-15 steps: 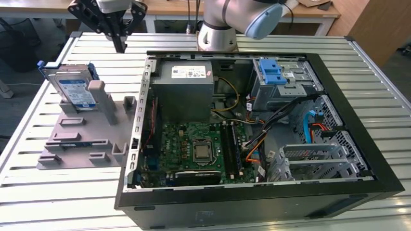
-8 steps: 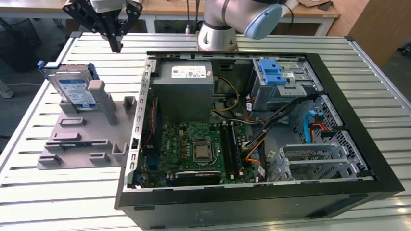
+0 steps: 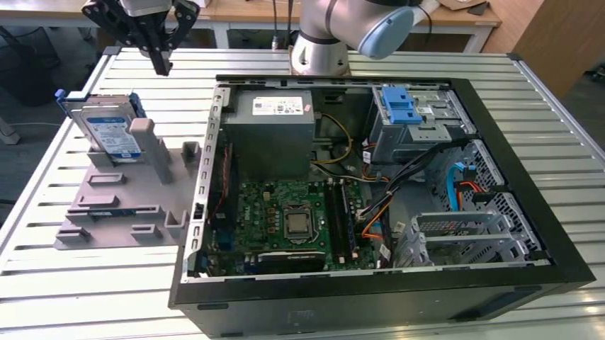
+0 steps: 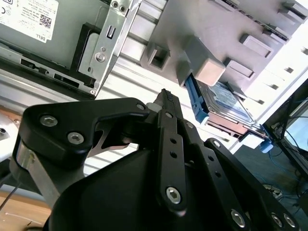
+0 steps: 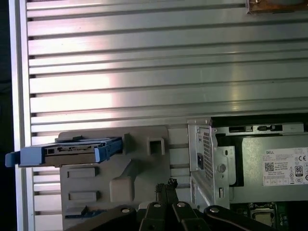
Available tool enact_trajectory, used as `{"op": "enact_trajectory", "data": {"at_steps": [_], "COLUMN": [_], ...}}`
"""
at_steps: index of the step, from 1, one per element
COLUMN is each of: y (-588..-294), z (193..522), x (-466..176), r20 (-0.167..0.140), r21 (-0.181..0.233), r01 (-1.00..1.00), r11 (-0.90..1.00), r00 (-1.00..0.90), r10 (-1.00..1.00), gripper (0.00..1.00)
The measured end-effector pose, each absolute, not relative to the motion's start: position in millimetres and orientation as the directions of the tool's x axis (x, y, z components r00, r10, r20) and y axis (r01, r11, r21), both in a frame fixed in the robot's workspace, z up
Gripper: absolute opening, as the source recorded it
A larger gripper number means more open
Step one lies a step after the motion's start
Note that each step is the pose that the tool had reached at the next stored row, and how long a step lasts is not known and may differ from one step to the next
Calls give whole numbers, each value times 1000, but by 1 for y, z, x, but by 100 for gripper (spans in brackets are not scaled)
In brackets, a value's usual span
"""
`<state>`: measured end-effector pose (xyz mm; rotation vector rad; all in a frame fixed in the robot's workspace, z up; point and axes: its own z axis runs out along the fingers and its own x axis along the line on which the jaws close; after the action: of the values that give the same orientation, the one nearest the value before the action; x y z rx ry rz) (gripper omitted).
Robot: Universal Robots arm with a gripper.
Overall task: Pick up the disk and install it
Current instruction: 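Reach for the disk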
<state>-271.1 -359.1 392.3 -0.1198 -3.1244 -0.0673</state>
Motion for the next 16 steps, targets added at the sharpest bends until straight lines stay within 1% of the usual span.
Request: {"op": "enact_trajectory", "data": {"at_steps": [16], "y": [-354], "z": [392], "x": [-291], "r20": [16], "r21": [42], "r01": [77], "r11": [996], "r00": [-997], "r10": [76], "gripper": [11]}}
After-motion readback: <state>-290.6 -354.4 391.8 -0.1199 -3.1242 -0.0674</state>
